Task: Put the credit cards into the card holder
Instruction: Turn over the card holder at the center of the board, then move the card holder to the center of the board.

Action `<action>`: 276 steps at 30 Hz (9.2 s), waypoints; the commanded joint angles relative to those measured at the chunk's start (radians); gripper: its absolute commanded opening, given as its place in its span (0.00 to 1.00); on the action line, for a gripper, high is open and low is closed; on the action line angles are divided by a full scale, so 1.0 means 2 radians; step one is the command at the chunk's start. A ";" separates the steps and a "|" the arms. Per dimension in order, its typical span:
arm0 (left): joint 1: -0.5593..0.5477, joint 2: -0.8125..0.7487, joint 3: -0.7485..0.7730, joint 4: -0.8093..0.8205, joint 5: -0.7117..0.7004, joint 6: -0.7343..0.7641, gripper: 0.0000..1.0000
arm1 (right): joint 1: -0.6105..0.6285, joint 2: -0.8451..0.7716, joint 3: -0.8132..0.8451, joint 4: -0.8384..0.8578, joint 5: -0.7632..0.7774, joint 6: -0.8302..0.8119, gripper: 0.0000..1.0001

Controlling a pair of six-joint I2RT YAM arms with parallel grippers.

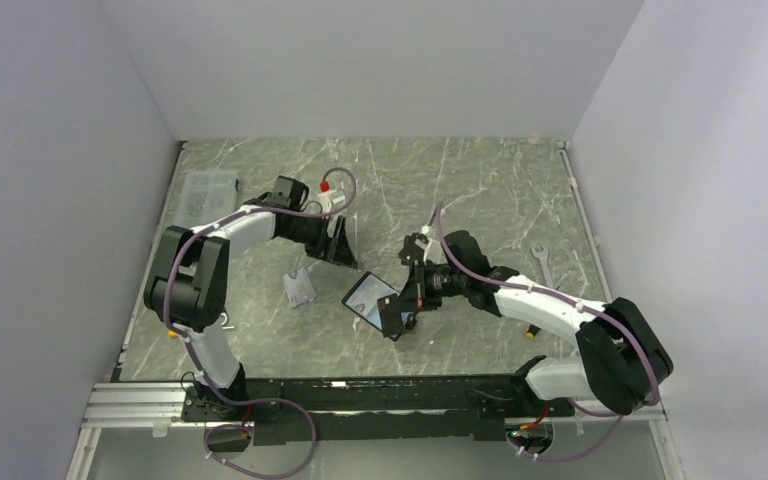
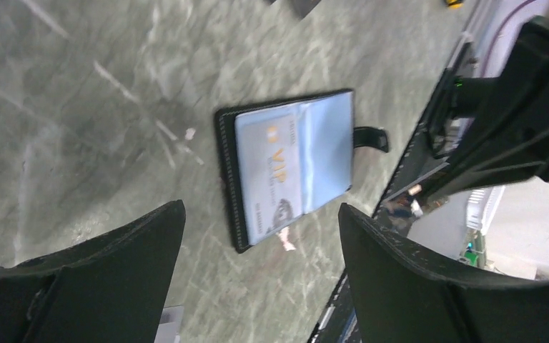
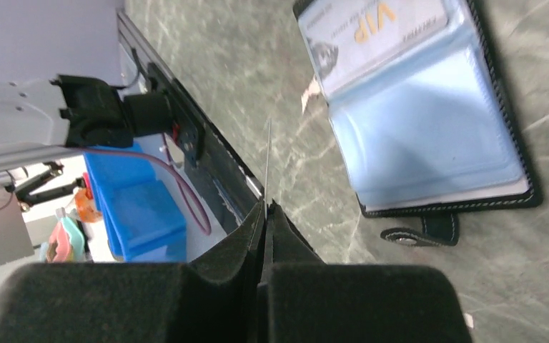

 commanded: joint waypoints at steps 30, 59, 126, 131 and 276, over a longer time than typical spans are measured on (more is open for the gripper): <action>-0.069 0.069 -0.015 0.009 -0.092 0.003 0.78 | -0.016 -0.054 -0.120 -0.006 0.050 0.054 0.00; -0.074 0.061 -0.023 0.011 -0.087 0.010 0.75 | -0.025 -0.051 -0.106 -0.002 0.008 0.033 0.00; -0.073 0.052 -0.023 0.010 -0.033 0.012 0.70 | -0.033 0.013 -0.100 0.131 0.009 0.055 0.00; -0.073 0.051 -0.023 0.009 -0.022 0.012 0.70 | -0.032 0.044 -0.075 0.145 -0.001 0.056 0.00; -0.039 0.073 -0.094 0.087 -0.027 -0.087 0.27 | -0.072 0.306 -0.099 0.508 -0.088 0.182 0.00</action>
